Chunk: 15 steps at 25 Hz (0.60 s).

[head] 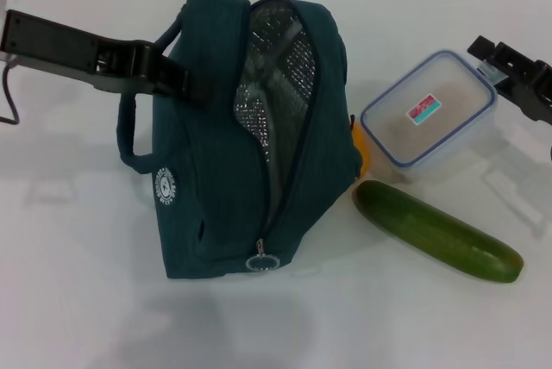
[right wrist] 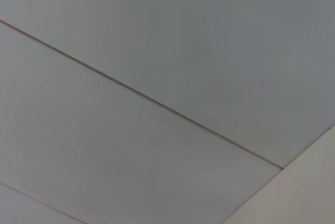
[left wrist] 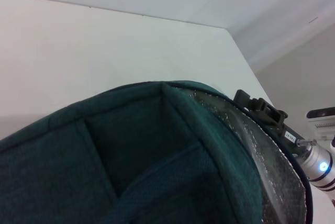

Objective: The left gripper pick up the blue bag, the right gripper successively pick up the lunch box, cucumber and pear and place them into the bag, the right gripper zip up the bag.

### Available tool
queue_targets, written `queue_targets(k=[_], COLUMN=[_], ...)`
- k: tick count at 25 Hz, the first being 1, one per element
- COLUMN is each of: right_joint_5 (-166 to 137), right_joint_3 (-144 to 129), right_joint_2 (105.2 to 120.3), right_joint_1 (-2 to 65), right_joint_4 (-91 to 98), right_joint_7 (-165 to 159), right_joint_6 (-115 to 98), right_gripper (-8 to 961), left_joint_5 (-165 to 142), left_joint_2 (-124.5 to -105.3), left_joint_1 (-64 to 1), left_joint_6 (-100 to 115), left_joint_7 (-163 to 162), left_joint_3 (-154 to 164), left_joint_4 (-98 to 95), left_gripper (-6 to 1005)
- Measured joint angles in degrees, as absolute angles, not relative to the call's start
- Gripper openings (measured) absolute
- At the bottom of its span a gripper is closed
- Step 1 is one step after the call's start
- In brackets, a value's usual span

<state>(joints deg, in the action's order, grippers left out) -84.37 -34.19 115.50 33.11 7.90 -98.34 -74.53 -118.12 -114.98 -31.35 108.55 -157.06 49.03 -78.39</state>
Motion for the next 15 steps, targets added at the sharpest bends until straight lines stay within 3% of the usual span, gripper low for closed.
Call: queue_targets(k=[6,15], right_joint_5=[-84.11,-83.25], right_joint_3=[-34.19,-34.18], right_joint_2=[115.66,115.85], right_joint_1=[33.27,33.5], right_joint_4=[7.61,6.71], right_joint_7=[-98.35,-98.35], right_joint_6=[-74.78,-74.84], right_gripper=[595,487], left_joint_5=[-118.07,-118.02], left_joint_2=[-115.03,-115.05], left_joint_1=[-31.2,-30.96], left_joint_6=[108.65,108.72], left_joint_7=[-157.02,-156.27], left_joint_3=[49.28,49.31], left_joint_4=[-78.39,-78.4], left_gripper=[41,41])
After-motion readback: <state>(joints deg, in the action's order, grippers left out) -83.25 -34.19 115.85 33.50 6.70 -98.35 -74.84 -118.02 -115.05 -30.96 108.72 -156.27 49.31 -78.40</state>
